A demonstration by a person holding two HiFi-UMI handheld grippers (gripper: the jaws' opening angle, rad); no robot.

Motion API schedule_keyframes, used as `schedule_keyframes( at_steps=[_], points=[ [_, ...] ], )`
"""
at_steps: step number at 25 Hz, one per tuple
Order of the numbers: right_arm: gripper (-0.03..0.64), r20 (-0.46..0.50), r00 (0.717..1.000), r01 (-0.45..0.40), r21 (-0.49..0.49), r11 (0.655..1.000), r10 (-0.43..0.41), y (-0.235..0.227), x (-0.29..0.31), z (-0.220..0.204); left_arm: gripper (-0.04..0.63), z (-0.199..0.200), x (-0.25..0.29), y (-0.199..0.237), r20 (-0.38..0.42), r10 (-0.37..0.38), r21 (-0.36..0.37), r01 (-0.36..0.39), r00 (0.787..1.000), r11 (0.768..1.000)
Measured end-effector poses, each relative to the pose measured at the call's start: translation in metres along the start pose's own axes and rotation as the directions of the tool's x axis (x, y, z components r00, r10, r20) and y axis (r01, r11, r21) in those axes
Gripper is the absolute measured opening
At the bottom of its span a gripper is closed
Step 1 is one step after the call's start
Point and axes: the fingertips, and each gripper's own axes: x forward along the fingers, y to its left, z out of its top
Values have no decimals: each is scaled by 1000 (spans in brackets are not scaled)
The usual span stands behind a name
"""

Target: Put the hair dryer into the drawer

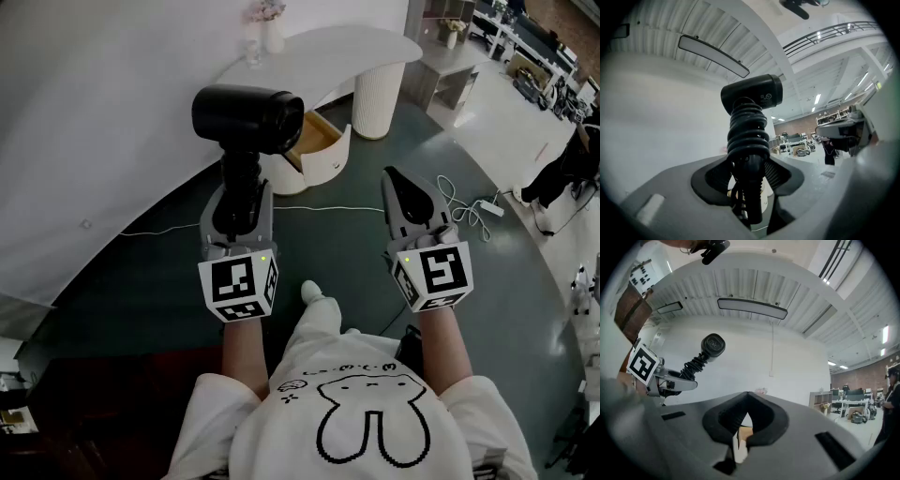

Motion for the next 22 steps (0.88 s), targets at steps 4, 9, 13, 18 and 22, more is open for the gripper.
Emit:
schedule_keyframes(
  at_steps=[4, 9, 13, 18, 22],
  points=[
    [-2, -3, 1000, -24, -8, 1000, 24, -7, 7, -4, 207, -4, 4, 0, -6, 15, 1, -15, 1000, 1000],
    [-3, -11, 999, -37, -2, 999, 37, -23, 23, -15, 207, -10, 21, 1, -23, 26, 33, -25, 999, 999],
    [-2, -8, 998, -59, 25, 998, 59, -34, 40, -20, 207, -10, 38, 0, -27, 35, 34, -34, 999, 999],
    [-2, -23, 997, -66, 33, 997, 67, -55, 98, -26, 207, -16, 91, 18, -53, 40, 34, -38, 998, 999],
    [-2, -30, 997, -68, 45, 997, 70, -67, 154, -32, 207, -24, 139, 45, -77, 51, 45, -47, 996, 998]
  ],
)
